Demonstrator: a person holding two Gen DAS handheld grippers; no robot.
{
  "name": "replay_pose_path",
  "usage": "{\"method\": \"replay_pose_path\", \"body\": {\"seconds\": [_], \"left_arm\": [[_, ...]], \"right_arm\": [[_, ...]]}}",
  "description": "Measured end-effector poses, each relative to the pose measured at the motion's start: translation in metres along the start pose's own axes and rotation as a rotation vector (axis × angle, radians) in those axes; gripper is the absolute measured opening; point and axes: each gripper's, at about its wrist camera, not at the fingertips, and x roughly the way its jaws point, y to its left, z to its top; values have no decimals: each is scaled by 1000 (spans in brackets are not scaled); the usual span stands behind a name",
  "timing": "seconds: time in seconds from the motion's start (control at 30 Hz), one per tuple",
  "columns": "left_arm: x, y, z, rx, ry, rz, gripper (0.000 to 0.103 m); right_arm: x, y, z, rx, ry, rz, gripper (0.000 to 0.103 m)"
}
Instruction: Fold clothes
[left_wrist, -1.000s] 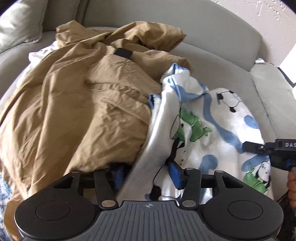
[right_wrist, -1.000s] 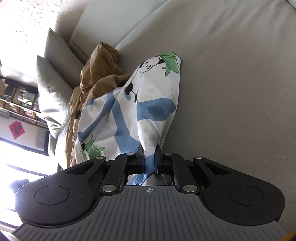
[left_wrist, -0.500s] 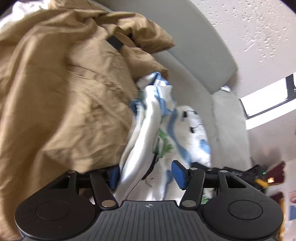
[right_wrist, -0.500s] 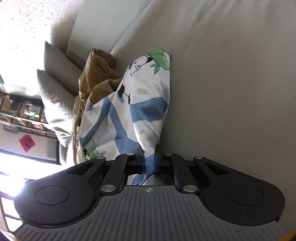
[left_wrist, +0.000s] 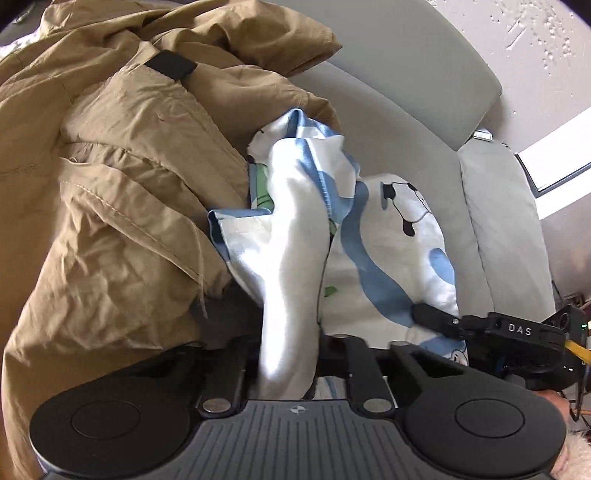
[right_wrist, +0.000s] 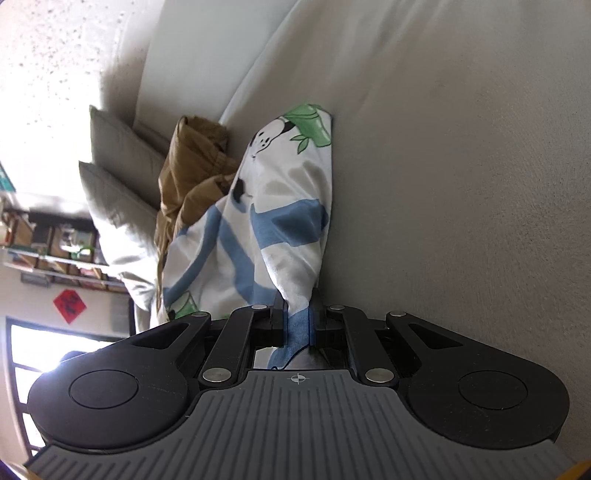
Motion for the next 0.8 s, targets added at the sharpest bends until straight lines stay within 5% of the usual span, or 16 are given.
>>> {"method": "replay_pose_path", "body": {"seconds": [0.13,0.37,0.57,0.8], "left_arm": [[-10,-52,-13,139,-41,103,4],[16,-148,-14,285,-5,54,4],[46,-273,-5,447,-28,-53,4],[56,-428,-17,647,-135,-264,4]], "right_arm": [[-6,48,-14,-221,-69,-170,8],[-74,62,-3,-275,-186,-259,7],[-166,24,31,-193,-343,-339,7],[-312,-2,61,-240,-657,-419,7]]}}
